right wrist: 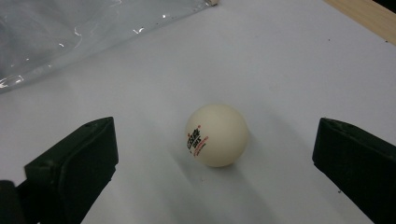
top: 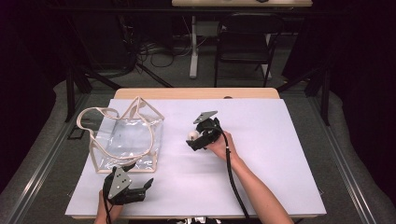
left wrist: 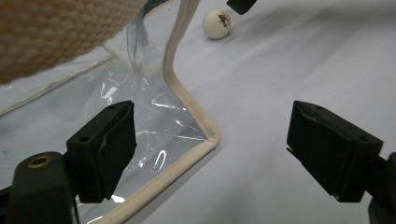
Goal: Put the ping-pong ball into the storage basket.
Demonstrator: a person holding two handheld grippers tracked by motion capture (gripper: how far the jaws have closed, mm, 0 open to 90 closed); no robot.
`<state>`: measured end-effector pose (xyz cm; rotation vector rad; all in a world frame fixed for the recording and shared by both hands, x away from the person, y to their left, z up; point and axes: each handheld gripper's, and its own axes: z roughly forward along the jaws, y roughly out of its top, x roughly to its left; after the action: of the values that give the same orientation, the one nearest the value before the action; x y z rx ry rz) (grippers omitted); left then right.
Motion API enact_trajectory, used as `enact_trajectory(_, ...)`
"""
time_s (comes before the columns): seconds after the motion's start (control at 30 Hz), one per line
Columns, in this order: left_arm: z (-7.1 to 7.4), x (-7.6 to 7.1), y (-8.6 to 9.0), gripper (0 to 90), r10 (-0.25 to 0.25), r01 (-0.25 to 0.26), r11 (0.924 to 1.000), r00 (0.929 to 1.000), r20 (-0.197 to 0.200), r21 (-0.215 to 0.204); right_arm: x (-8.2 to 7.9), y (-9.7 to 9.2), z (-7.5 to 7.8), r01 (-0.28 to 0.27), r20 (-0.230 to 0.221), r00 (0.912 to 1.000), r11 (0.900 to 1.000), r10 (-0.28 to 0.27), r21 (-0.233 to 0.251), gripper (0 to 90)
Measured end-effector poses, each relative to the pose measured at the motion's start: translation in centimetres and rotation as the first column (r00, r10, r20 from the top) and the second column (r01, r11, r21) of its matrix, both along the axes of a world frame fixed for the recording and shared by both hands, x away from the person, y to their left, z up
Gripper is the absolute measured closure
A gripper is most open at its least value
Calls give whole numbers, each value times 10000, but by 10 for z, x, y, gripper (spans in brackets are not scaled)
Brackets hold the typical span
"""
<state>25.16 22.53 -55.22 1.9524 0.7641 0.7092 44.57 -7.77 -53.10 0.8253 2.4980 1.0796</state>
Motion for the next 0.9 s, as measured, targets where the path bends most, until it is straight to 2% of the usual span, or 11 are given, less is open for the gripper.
enact_trajectory(0.33,0,0,1,161,16,-16,10000,10000,7,-18,3,10,-9,176,-131,9998,9998,-177,-76,0)
enact_trajectory(0.53,0,0,1,161,33,-33,10000,10000,3,-52,4,11,-12,174,-185,9997,9998,-176,-99,35)
enact_trajectory(0.63,0,0,1,160,36,-36,10000,10000,6,-43,4,13,-14,229,-155,9996,9996,-231,-141,118)
enact_trajectory(0.8,0,0,1,160,41,-41,10000,10000,8,-46,3,17,-17,362,-201,9991,9982,-372,-478,254)
enact_trajectory(0.9,0,0,1,161,35,-35,10000,10000,5,-40,3,18,-18,328,-250,9991,9977,-344,-597,299)
